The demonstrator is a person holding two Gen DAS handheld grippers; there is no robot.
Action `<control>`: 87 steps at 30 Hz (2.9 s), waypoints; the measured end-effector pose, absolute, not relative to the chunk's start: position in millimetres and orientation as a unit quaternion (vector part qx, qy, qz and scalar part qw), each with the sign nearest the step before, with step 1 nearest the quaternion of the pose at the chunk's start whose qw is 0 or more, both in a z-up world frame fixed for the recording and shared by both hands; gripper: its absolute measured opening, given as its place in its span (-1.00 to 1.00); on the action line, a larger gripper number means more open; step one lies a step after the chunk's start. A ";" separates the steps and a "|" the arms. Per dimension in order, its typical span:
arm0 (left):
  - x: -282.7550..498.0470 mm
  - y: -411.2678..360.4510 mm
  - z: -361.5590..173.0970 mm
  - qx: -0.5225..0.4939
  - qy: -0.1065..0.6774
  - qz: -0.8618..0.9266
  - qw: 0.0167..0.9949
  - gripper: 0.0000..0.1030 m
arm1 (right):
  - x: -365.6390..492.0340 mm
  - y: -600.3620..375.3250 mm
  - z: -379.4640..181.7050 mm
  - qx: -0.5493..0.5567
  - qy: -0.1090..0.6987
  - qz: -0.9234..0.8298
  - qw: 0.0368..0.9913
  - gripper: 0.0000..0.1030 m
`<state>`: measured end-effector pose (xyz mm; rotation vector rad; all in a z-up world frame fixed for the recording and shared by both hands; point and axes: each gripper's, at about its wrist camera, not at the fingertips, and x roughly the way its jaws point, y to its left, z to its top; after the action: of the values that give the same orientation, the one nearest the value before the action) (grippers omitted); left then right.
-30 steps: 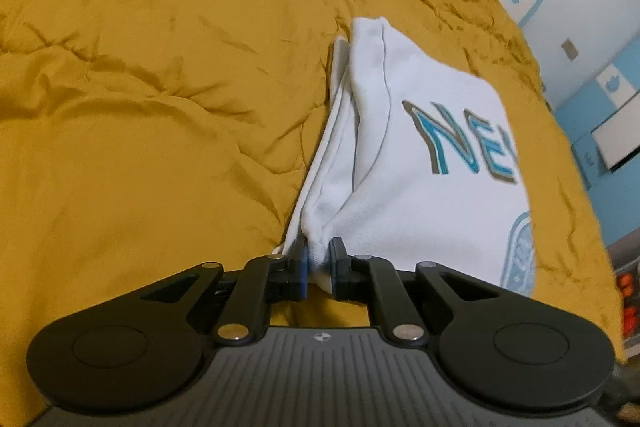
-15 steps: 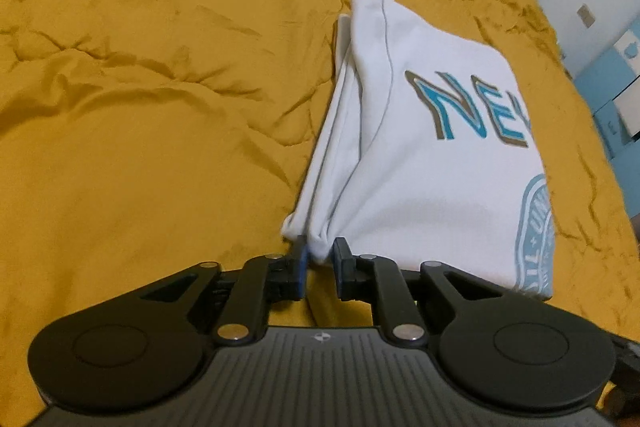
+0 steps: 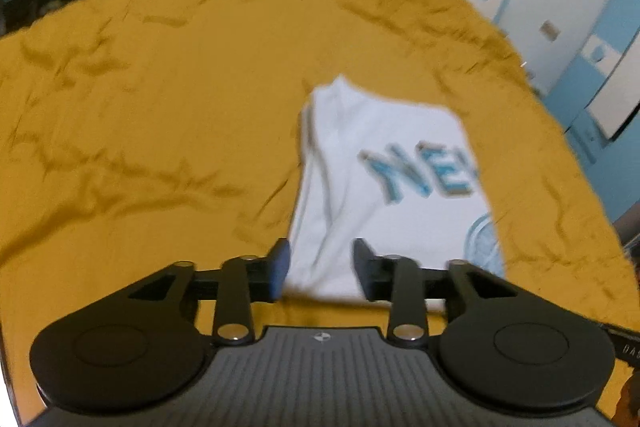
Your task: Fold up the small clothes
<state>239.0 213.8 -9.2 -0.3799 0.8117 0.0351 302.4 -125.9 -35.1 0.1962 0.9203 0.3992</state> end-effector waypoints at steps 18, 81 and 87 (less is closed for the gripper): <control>341.9 278.1 -83.1 -0.394 0.367 -0.027 0.842 0.60 | 408.6 -140.8 -83.6 0.288 0.469 0.190 0.813 0.25; 176.5 124.3 69.0 -0.258 0.254 -0.141 0.921 -0.59 | 238.0 -217.9 86.3 0.271 0.317 0.258 0.872 -0.78; 206.5 129.8 30.2 -0.268 0.307 -0.129 0.904 -0.59 | 252.7 -223.5 42.5 0.265 0.365 0.238 0.860 -0.78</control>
<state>206.5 129.8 30.2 -0.5534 0.6355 -0.2659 252.7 -223.5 42.5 0.5568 0.7671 0.5000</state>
